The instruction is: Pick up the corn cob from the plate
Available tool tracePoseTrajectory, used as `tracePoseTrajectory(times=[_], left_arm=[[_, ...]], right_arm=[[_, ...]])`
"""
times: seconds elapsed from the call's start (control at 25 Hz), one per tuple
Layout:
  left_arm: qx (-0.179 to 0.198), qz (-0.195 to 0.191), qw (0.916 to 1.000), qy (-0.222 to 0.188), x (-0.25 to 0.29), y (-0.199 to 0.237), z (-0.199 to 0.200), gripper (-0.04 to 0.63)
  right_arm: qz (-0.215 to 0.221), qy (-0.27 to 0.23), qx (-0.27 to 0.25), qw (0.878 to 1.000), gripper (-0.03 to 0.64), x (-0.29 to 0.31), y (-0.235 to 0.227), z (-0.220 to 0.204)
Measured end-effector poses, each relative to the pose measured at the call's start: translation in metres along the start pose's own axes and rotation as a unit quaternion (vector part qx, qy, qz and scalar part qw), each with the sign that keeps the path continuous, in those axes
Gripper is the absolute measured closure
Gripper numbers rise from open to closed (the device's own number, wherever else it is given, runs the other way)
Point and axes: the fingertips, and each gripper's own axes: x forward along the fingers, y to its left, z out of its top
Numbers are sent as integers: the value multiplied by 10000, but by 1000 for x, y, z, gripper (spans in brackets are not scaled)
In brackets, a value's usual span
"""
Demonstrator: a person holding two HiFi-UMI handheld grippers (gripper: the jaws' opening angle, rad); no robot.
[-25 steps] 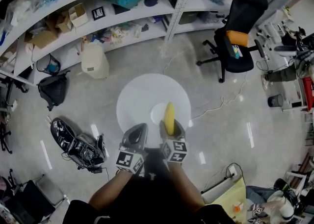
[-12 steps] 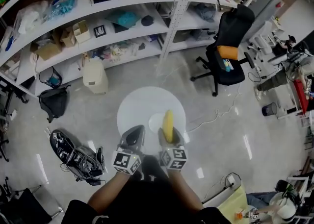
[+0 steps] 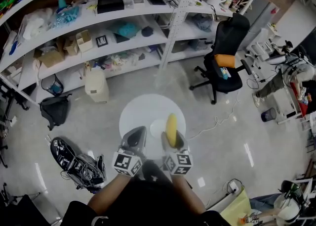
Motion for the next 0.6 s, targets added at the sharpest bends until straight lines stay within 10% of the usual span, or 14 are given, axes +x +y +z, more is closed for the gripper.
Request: tracePoseTrajectory(times=[0.6], left_arm=[[76, -159, 9998, 53, -6, 3, 3, 594]], right_arm=[[170, -633, 26, 9978, 365, -27, 23, 48]])
